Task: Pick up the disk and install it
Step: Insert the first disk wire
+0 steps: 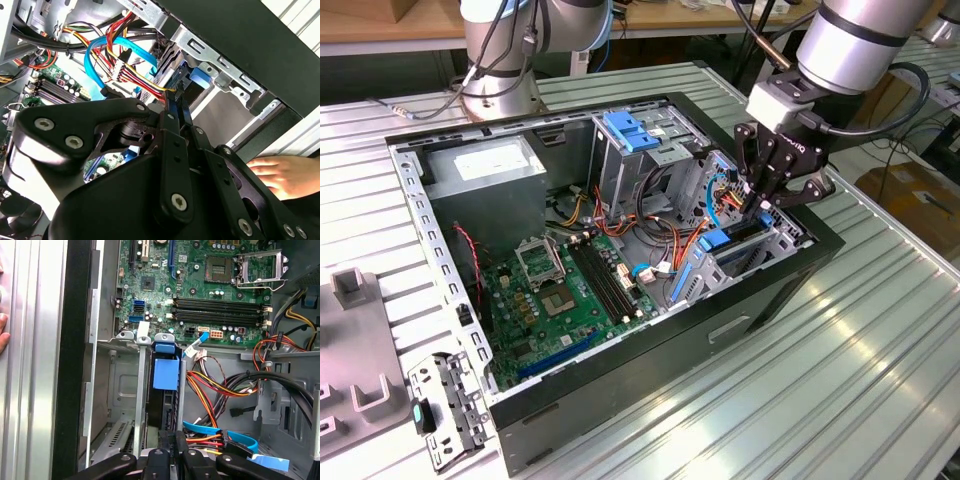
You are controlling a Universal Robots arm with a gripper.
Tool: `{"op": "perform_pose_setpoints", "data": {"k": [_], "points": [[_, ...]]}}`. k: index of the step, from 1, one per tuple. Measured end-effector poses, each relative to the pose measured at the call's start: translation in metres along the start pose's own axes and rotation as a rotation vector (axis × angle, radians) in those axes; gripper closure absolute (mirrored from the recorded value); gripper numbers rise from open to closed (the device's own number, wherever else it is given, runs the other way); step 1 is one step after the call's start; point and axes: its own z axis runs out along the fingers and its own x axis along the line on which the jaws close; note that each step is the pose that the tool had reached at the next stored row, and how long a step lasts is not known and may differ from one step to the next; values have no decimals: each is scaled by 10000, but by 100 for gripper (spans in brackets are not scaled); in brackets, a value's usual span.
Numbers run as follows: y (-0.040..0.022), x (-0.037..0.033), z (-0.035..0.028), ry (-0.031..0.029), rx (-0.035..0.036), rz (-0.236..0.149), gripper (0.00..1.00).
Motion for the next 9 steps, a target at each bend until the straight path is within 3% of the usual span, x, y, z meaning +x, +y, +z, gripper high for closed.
{"op": "perform_pose_setpoints", "data": {"k": [5, 9], "points": [[1, 2, 14, -1, 0, 51, 84], [1, 3, 24, -4, -3, 301, 84]]}}
